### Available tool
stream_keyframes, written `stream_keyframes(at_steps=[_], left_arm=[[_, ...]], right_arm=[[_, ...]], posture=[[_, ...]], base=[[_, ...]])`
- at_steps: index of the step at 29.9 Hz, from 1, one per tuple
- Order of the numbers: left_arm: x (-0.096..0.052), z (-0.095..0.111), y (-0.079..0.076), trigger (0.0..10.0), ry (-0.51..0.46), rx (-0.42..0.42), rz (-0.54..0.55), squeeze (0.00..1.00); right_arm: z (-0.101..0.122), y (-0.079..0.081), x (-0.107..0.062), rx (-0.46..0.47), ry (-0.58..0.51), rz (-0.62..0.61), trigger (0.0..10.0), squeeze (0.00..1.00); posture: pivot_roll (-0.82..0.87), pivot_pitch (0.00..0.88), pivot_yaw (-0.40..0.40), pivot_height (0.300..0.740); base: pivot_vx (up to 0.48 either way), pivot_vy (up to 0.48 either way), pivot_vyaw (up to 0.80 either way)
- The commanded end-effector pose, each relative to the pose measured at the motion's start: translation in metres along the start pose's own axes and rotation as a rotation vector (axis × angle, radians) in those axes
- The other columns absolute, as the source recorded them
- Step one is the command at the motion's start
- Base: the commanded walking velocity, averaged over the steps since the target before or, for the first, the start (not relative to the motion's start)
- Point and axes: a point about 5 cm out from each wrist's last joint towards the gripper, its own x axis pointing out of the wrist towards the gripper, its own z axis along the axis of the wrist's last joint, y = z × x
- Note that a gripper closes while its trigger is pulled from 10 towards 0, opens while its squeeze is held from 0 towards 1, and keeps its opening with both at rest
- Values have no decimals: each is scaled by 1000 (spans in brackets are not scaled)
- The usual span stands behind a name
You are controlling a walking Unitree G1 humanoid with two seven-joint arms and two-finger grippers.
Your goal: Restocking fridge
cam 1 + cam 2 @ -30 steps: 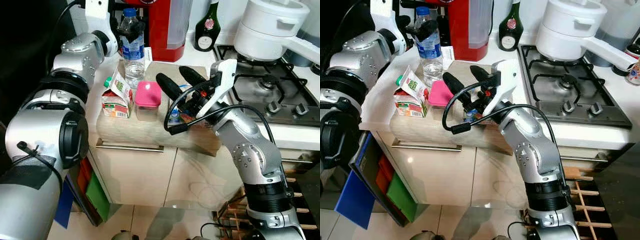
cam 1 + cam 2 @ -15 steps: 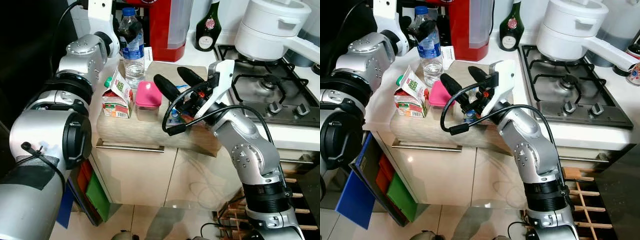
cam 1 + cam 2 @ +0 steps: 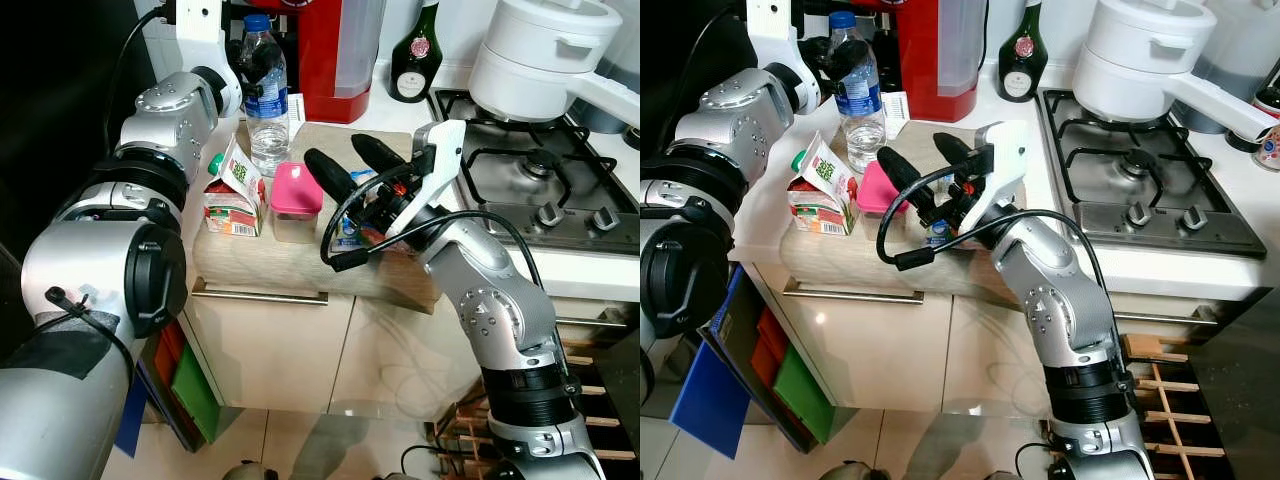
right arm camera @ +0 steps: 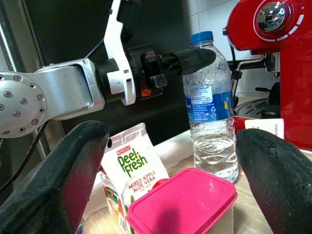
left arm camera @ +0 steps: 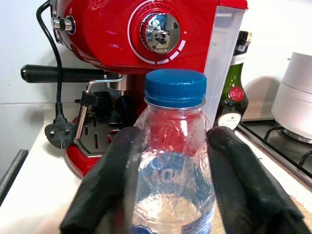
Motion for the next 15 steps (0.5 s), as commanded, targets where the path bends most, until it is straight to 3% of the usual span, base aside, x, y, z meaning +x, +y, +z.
stream_keyframes(at_steps=[1, 8, 12, 13, 15], left_arm=[[2, 13, -4, 0, -50, -7, -15, 0], [1, 22, -2, 0, -98, 23, -23, 0], [-5, 69, 4, 0, -281, 118, 11, 0], [-5, 69, 4, 0, -281, 118, 11, 0], [-10, 93, 5, 0, -388, 145, 17, 0]], right_arm=[[-3, -2, -2, -2, 11, -15, 10000, 0], [-6, -5, -1, 1, 18, -31, 10000, 0], [-10, -11, -2, -9, 19, -76, 10000, 0], [-10, -11, -2, -9, 19, -76, 10000, 0], [-10, -17, -2, -37, 8, -132, 10000, 0]], posture=[[-97, 0, 6, 740], [-93, 0, 5, 740], [-88, 0, 7, 740], [-88, 0, 7, 740], [-85, 0, 7, 740]], base=[[0, 0, 0], [0, 0, 0], [0, 0, 0], [0, 0, 0], [0, 0, 0]])
